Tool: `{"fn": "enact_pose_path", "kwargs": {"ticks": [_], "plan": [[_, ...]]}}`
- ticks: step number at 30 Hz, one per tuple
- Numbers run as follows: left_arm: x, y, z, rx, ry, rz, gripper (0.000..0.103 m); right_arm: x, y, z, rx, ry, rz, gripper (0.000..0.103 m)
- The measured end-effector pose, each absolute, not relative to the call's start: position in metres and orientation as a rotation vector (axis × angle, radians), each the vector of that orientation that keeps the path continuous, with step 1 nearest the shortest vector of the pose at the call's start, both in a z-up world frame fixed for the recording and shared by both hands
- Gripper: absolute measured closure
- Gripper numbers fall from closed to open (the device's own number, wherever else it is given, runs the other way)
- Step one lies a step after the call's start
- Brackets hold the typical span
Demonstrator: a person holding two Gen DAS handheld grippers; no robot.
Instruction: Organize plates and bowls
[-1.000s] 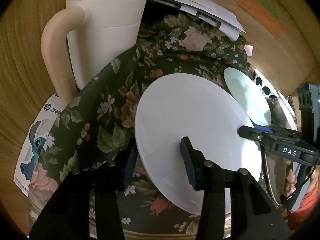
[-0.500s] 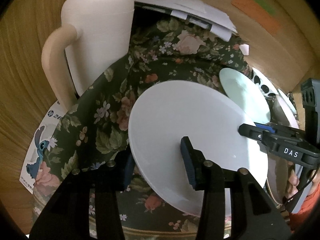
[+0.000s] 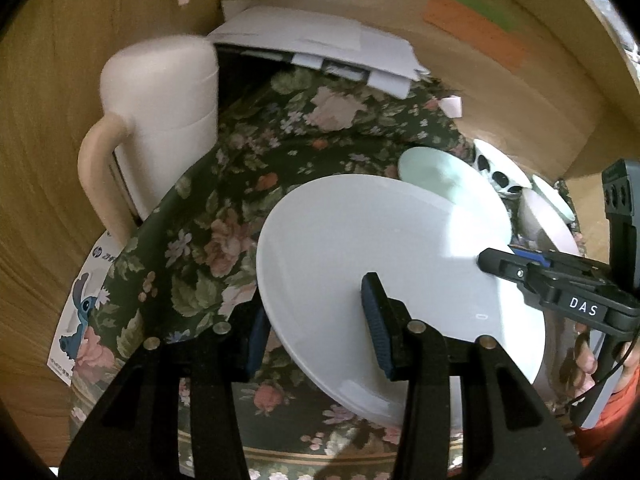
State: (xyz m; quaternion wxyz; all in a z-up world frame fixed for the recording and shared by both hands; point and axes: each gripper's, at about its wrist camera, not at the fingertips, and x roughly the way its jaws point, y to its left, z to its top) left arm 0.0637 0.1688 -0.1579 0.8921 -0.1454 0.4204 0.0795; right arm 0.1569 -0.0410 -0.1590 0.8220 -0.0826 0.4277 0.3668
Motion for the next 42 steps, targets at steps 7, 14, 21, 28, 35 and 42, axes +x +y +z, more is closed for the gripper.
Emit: {"fn": "enact_pose_path", "kwargs": {"ticks": [7, 14, 21, 28, 35, 42], "plan": [[0.066, 0.15, -0.145, -0.266, 0.843, 0.134, 0.059, 0.15, -0.064, -0.144, -0.145, 0.878, 0.754, 0.076], [0.068, 0.128, -0.138, -0.212, 0.801, 0.083, 0.059, 0.142, -0.091, -0.135, -0.122, 0.849, 0.711, 0.076], [0.067, 0.104, -0.134, -0.194, 0.793, 0.029, 0.059, 0.135, -0.119, -0.13, -0.101, 0.83, 0.668, 0.076], [0.067, 0.081, -0.134, -0.181, 0.793, -0.02, 0.059, 0.128, -0.143, -0.129, -0.079, 0.824, 0.628, 0.076], [0.07, 0.061, -0.139, -0.189, 0.811, -0.069, 0.059, 0.125, -0.167, -0.133, -0.054, 0.828, 0.586, 0.076], [0.076, 0.042, -0.148, -0.186, 0.837, -0.103, 0.059, 0.125, -0.185, -0.14, -0.037, 0.848, 0.558, 0.076]]}}
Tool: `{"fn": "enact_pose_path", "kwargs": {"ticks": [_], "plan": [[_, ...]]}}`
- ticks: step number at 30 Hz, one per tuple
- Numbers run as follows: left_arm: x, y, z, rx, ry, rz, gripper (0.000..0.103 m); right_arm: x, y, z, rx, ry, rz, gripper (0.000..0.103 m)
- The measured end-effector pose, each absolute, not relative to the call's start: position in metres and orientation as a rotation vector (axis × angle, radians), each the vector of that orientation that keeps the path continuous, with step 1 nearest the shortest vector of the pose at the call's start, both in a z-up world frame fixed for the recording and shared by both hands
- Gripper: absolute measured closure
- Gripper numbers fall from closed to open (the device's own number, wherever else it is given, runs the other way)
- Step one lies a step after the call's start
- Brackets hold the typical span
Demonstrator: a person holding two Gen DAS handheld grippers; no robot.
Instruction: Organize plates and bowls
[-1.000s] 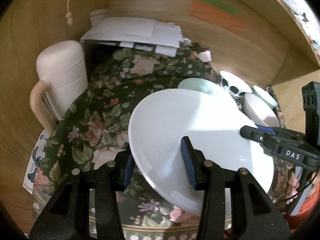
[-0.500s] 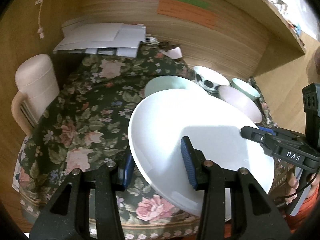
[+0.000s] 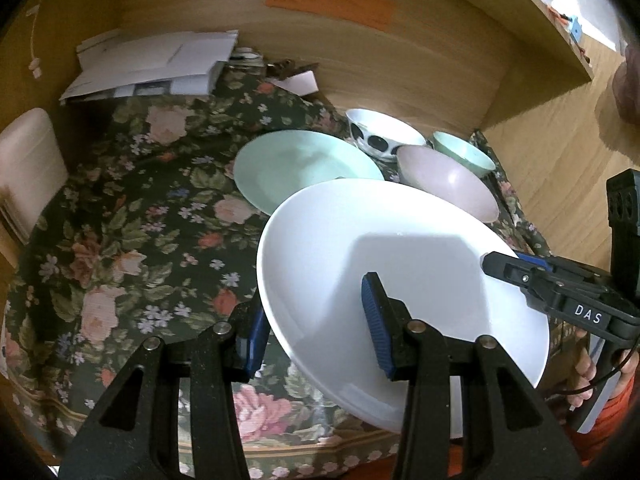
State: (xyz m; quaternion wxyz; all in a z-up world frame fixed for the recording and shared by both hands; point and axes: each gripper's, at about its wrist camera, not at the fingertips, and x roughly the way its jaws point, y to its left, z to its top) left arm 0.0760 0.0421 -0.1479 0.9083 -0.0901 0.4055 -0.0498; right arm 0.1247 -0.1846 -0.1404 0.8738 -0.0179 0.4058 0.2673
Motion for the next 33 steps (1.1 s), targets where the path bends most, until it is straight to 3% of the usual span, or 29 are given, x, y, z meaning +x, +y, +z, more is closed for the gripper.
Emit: {"fn": "enact_pose_path", "kwargs": {"ticks": [33], "plan": [[0.104, 0.024, -0.191, -0.185, 0.954, -0.13, 0.059, 0.139, -0.205, -0.176, 0.032, 0.952, 0.536, 0.076]]}}
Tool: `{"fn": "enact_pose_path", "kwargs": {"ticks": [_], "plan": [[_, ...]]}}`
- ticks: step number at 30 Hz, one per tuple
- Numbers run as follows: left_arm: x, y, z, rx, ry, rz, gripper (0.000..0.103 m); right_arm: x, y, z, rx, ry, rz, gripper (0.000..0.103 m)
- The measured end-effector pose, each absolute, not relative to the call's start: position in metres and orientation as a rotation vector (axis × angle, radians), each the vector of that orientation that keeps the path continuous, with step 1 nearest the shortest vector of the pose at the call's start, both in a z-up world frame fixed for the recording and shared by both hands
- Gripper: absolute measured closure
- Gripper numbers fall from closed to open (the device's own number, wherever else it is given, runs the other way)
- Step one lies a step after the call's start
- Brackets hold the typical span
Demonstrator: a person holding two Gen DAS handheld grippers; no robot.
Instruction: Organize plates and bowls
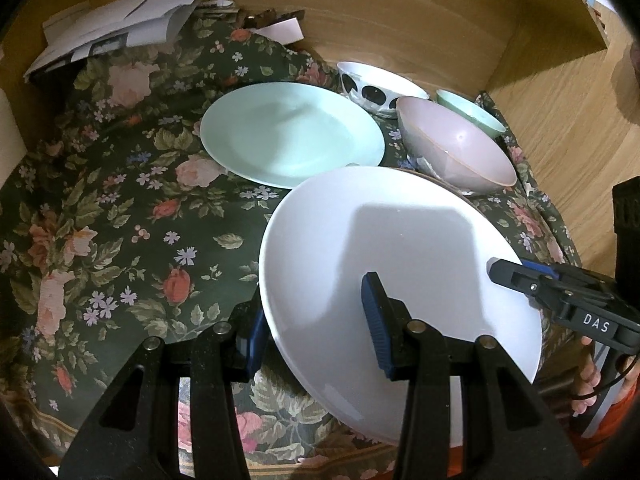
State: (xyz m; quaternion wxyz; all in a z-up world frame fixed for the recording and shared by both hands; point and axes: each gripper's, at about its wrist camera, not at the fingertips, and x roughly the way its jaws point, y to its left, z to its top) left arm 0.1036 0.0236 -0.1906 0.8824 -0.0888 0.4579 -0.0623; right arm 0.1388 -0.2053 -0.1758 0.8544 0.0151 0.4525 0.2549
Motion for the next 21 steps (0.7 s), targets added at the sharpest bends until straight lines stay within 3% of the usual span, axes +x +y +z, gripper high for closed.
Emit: {"fn": "enact_pose_path", "kwargs": {"ticks": [21], "plan": [[0.112, 0.021, -0.198, -0.155, 0.965, -0.124, 0.06, 0.138, -0.222, -0.154, -0.016, 0.877, 0.483, 0.075]]}}
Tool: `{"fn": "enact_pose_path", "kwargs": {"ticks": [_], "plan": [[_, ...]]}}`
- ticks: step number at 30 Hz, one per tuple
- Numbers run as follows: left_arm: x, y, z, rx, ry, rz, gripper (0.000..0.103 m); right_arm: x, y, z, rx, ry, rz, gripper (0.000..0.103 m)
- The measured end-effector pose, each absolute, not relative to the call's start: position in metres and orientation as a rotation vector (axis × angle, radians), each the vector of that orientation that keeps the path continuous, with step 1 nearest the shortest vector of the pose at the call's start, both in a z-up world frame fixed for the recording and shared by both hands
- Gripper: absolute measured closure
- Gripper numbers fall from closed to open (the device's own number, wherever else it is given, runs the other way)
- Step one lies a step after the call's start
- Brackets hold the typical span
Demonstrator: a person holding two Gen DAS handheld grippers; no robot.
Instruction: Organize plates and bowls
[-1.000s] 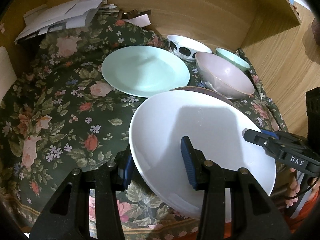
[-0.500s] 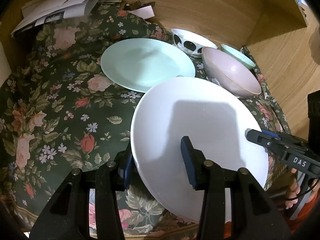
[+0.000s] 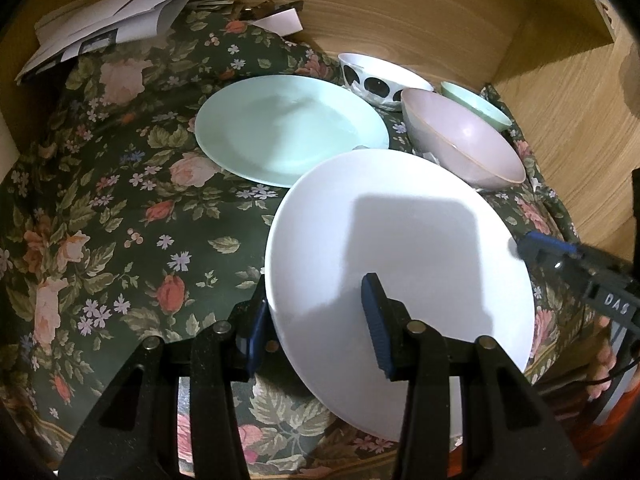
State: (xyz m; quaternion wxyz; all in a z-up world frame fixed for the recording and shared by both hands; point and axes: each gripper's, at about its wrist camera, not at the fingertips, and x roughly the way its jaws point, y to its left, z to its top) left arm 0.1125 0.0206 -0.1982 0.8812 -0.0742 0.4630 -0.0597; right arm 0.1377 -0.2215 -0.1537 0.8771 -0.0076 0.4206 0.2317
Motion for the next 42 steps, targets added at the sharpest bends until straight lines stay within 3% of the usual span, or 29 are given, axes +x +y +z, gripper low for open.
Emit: {"fn": "enact_pose_path", "kwargs": {"ticks": [5, 11, 15, 19, 25, 42], "plan": [[0.112, 0.021, -0.197, -0.141, 0.947, -0.117, 0.06, 0.14, -0.225, -0.139, -0.017, 0.839, 0.484, 0.073], [0.11, 0.03, -0.18, -0.129, 0.898, -0.081, 0.059, 0.147, -0.217, -0.119, -0.025, 0.781, 0.509, 0.064], [0.113, 0.042, -0.166, -0.121, 0.863, -0.037, 0.056, 0.156, -0.207, -0.106, -0.047, 0.745, 0.53, 0.063], [0.12, 0.057, -0.151, -0.129, 0.822, 0.009, 0.048, 0.168, -0.199, -0.095, -0.041, 0.723, 0.558, 0.055], [0.131, 0.073, -0.132, -0.09, 0.766, 0.074, 0.035, 0.191, -0.177, -0.087, -0.091, 0.718, 0.586, 0.054], [0.192, 0.102, -0.15, -0.113, 0.856, 0.123, 0.031, 0.292, -0.099, -0.124, -0.278, 0.926, 0.639, 0.054]]}}
